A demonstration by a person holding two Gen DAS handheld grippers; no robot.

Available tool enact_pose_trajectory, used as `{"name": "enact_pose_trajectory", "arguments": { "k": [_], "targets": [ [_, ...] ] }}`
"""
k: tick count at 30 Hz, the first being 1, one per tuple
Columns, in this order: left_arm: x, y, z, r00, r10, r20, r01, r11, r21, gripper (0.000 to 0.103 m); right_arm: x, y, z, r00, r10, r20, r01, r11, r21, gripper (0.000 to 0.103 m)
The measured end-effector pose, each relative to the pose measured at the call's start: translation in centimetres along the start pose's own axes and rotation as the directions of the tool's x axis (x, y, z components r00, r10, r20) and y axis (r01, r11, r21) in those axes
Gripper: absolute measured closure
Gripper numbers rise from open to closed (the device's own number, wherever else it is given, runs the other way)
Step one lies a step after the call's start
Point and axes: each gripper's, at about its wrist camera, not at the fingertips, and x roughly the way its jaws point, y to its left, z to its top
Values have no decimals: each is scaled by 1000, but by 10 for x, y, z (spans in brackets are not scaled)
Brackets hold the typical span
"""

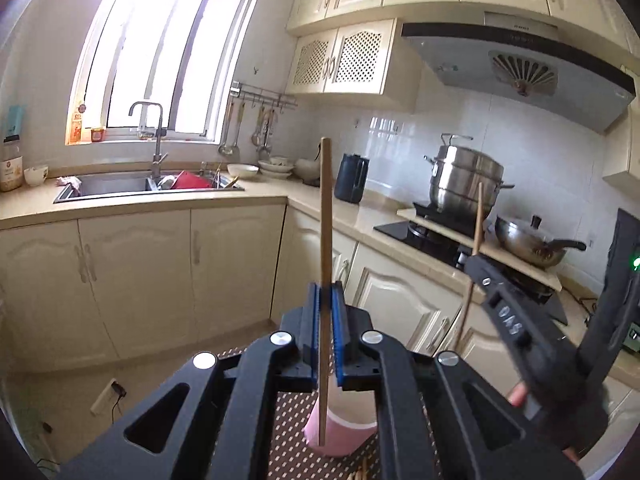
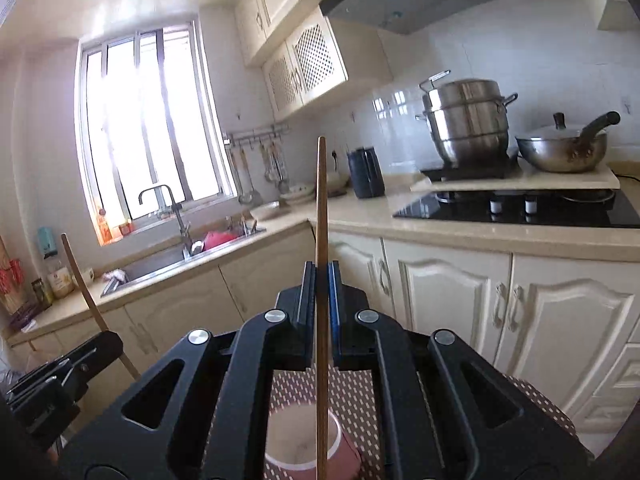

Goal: Organize utensils
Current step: 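Lift both chopsticks upright into the pink cup and open both tools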

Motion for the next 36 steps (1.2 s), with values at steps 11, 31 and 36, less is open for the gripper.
{"name": "enact_pose_trajectory", "arguments": {
  "k": [11,31,36],
  "targets": [
    [28,-18,17,1000,-14,19,14,1000,3,97,34,6,-4,998,-27,49,28,999,-19,96],
    [86,-10,-13,994,43,-104,-42,999,10,96,66,-14,-56,988,6,-153,-14,999,-50,96],
    [94,-5,-33,986,35,-161,-28,999,43,96,61,-16,-69,973,59,-225,-77,994,-74,95]
  ]
}}
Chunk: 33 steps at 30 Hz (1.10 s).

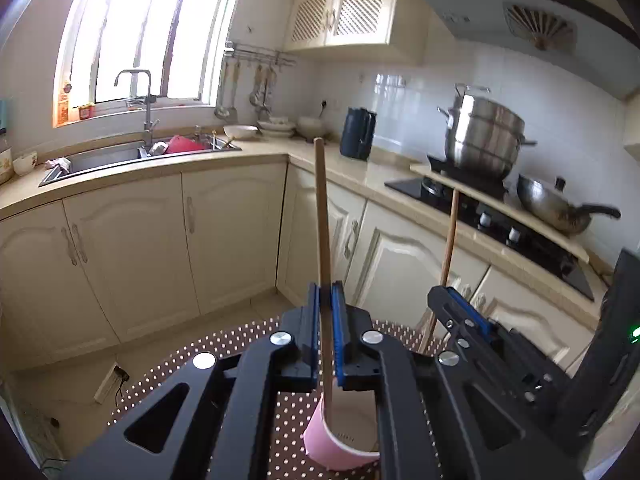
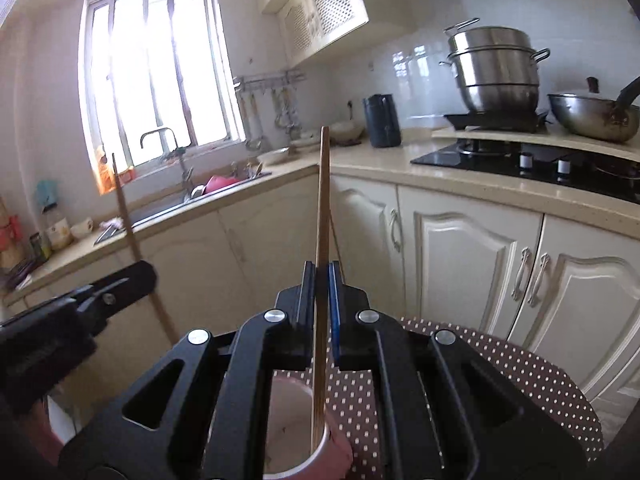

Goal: Organize utensils
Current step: 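Lift both chopsticks upright into the pink cup and open both tools, then lower both tools to the pile and each close on another chopstick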

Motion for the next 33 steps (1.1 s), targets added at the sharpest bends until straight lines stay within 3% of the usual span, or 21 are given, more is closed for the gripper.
{"name": "enact_pose_trajectory", "arguments": {
  "k": [5,7,8,9,10,21,33],
  "targets": [
    [5,4,-17,999,8,-35,-7,1000,26,92,-9,-5,-10,999,11,-53,-13,999,-37,94],
    [5,8,-24,999,10,-46,-8,999,32,73,-14,-8,-13,998,-6,-68,3,999,-44,87],
    [3,10,-27,999,14,-40,-13,999,32,71,-18,-11,-15,997,-9,-73,6,999,-41,82],
    [1,12,-29,999,19,-34,-18,999,34,71,-21,-12,-17,997,-13,-71,10,999,-39,65],
    [-1,13,-32,999,29,-31,-27,999,39,71,-25,-15,-18,998,-21,-63,19,999,-33,40],
    [-31,19,-50,999,17,-27,-15,998,59,64,-71,-16,-32,999,-19,-39,18,999,-33,37],
    [-60,21,-82,998,18,-58,-14,998,69,54,-112,-16,-47,998,-33,-47,32,999,-21,23]
  ]
}}
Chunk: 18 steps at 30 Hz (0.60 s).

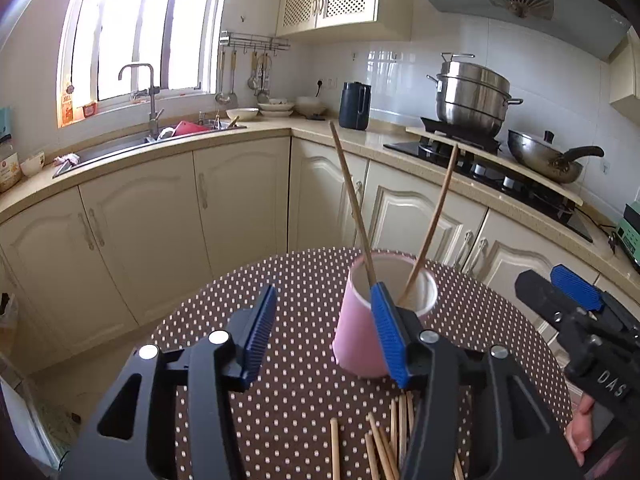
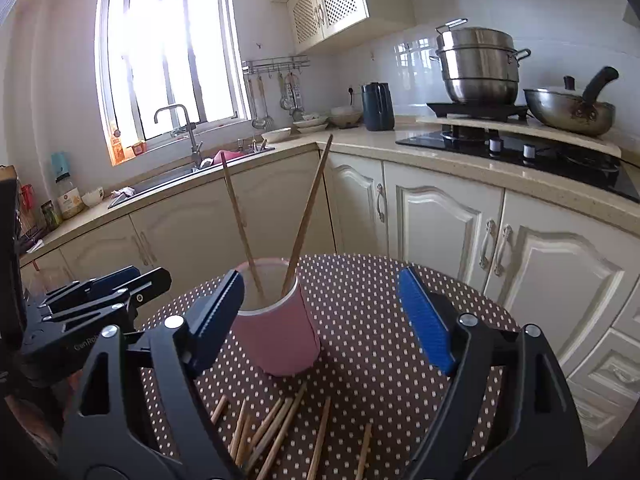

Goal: Organize utensils
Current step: 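Lower both tools to the pile and each close on another chopstick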

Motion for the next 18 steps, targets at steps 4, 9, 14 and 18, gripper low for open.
{"name": "enact_pose_trajectory", "arguments": {
  "k": [4,9,14,18],
  "targets": [
    [-4,2,-14,999,10,-33,-9,1000,5,52,-6,-1,-12,999,-40,-31,40,999,-5,20],
    [-8,8,-30,998,17,-69,-17,1000,-2,49,-10,-8,-31,994,-57,-99,58,998,12,20],
    [-9,13,-49,992,21,-125,-22,1000,-9,47,-11,-17,-51,983,-77,-165,84,996,38,20],
    [-10,16,-64,986,18,-168,-20,1000,-9,46,-12,-20,-66,972,-107,-208,114,993,25,20]
  ]
}}
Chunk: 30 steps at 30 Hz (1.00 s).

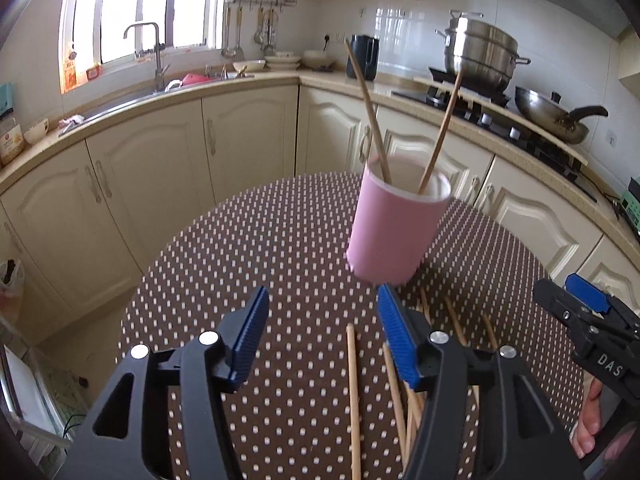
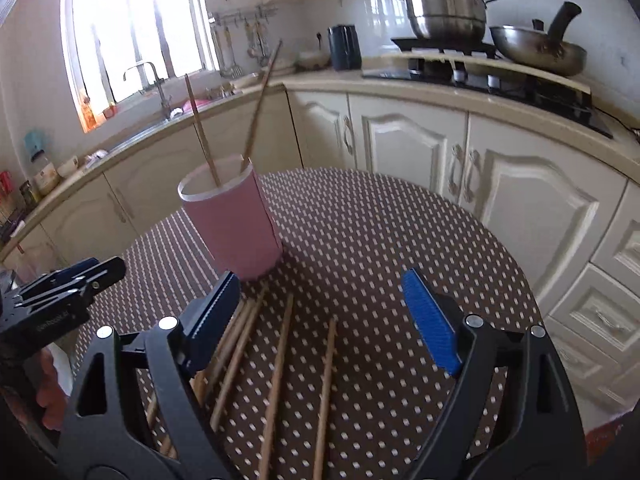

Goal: Organize utensils
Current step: 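Lower both tools to the pile and each close on another chopstick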

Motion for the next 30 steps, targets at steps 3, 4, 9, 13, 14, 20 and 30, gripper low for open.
{"name": "enact_pose_trajectory", "arguments": {
  "k": [3,4,9,13,14,20,30],
  "targets": [
    [4,3,-14,999,-5,-42,5,1000,-8,44,4,-4,-10,999,-34,-37,34,999,-4,20],
    [6,4,-18,999,-8,-51,7,1000,-10,44,6,-5,-14,998,-38,-51,38,999,1,20],
    [13,7,-34,994,-26,-102,24,999,-20,44,16,-9,-31,992,-69,-110,68,998,-8,20],
    [19,7,-47,989,-45,-141,42,999,-20,44,25,-10,-43,985,-79,-150,78,997,-13,21],
    [20,7,-51,988,-46,-150,43,999,-18,44,27,-9,-45,985,-78,-157,76,997,-18,21],
    [29,2,-63,979,-49,-198,48,999,-12,43,33,-3,-51,980,-93,-174,86,995,-49,40],
    [46,-8,-63,974,10,-228,-5,1000,21,37,44,-1,-54,971,-78,-226,72,997,-35,73]
  ]
}}
